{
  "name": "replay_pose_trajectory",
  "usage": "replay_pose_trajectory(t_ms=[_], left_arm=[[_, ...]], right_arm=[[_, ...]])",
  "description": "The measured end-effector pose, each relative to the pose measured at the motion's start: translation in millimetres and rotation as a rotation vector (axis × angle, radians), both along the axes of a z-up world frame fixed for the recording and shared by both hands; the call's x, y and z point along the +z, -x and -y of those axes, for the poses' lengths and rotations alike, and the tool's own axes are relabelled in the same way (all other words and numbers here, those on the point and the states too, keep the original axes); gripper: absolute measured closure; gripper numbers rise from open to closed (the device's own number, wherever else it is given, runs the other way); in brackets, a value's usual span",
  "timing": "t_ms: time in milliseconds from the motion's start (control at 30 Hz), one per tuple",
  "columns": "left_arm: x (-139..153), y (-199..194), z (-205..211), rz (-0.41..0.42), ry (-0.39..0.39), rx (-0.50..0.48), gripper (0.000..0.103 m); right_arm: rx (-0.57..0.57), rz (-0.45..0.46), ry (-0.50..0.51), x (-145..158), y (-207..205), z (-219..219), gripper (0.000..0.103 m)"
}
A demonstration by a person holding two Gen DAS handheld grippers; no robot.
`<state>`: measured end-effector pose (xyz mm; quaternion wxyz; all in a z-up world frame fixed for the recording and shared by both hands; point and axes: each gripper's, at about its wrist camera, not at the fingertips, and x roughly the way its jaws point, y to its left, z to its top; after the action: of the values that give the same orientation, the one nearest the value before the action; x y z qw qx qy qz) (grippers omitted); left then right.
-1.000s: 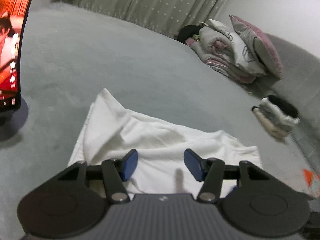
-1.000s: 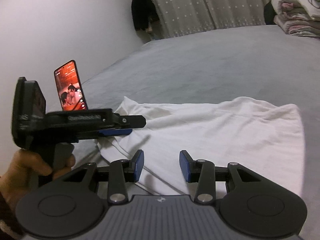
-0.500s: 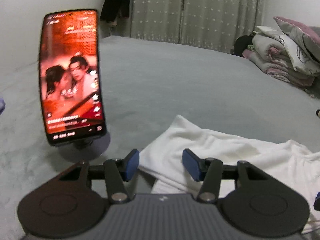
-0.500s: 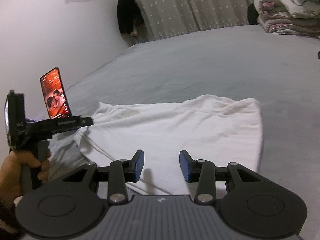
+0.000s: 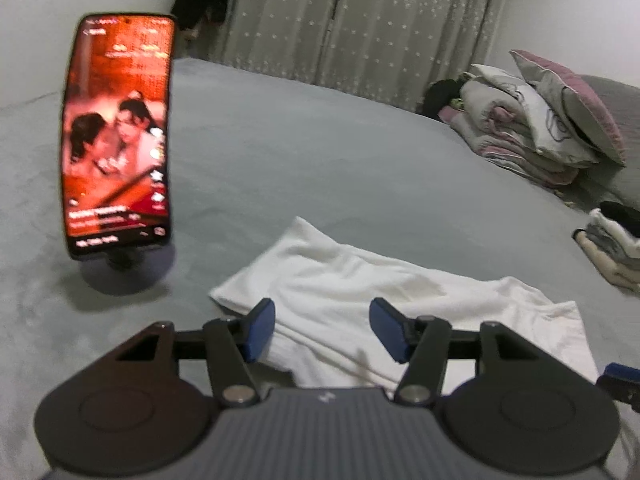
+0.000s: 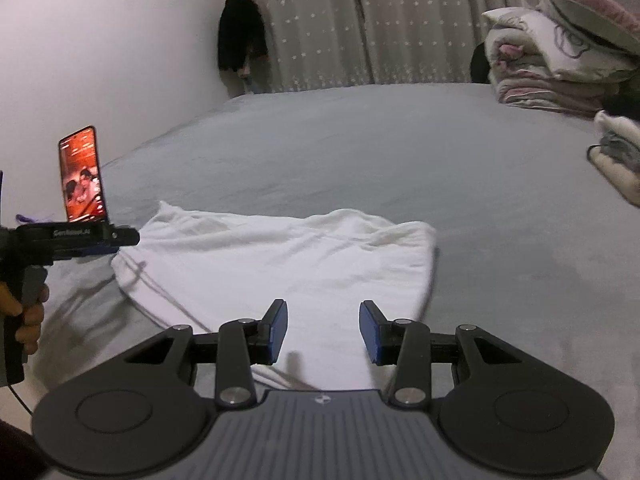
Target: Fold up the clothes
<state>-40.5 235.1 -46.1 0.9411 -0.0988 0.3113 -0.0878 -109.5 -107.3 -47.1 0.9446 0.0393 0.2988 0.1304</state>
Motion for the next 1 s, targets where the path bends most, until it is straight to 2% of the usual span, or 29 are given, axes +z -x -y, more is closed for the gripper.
replay_pose_trajectory(t_ms=[200, 367, 567, 633, 667, 700, 733, 900, 933, 1000], left_arm=[[0.8, -16.1, 7.7, 0.030, 0.029, -0.036, 0.050], [0.1, -42.6, 5.2, 0.026, 0.069, -0.076, 0.066], [-11.3, -74.9, 10.5, 0.004, 0.081, -0.080, 0.067], [-18.5, -82.2, 9.6, -0.010, 0.091, -0.054, 0.069], [-22.3, -85.0, 8.3, -0.014, 0.105, -0.041, 0.073], [-26.1, -87.8, 7.0, -0.018, 0.118, -0.027, 0.074], [-29.6, -90.2, 5.9, -0.022, 0.129, -0.014, 0.076], [-37.9, -93.9, 6.6, -0.014, 0.110, 0.053, 0.087], [-39.5, -94.6, 6.8, -0.012, 0.106, 0.067, 0.096], [-42.5, -95.8, 7.2, -0.009, 0.100, 0.092, 0.097]], right_arm=[[-0.130, -0.038, -0.056, -4.5, -9.9, 26.6, 0.062], [-0.173, -0.062, -0.104, -13.5, -24.7, 41.6, 0.062], [-0.219, -0.083, -0.191, -24.4, -64.3, 55.4, 0.063], [-0.229, -0.082, -0.216, -28.9, -74.0, 56.6, 0.069], [-0.226, -0.079, -0.222, -30.8, -77.7, 56.2, 0.074], [-0.224, -0.076, -0.227, -32.6, -81.4, 55.9, 0.086], [-0.221, -0.073, -0.231, -34.1, -84.5, 55.4, 0.094], [-0.262, 0.063, -0.234, -20.5, -63.3, 59.4, 0.096], [-0.281, 0.047, -0.223, -22.8, -64.9, 61.4, 0.096], [-0.299, -0.048, -0.216, -35.8, -77.4, 65.6, 0.097]])
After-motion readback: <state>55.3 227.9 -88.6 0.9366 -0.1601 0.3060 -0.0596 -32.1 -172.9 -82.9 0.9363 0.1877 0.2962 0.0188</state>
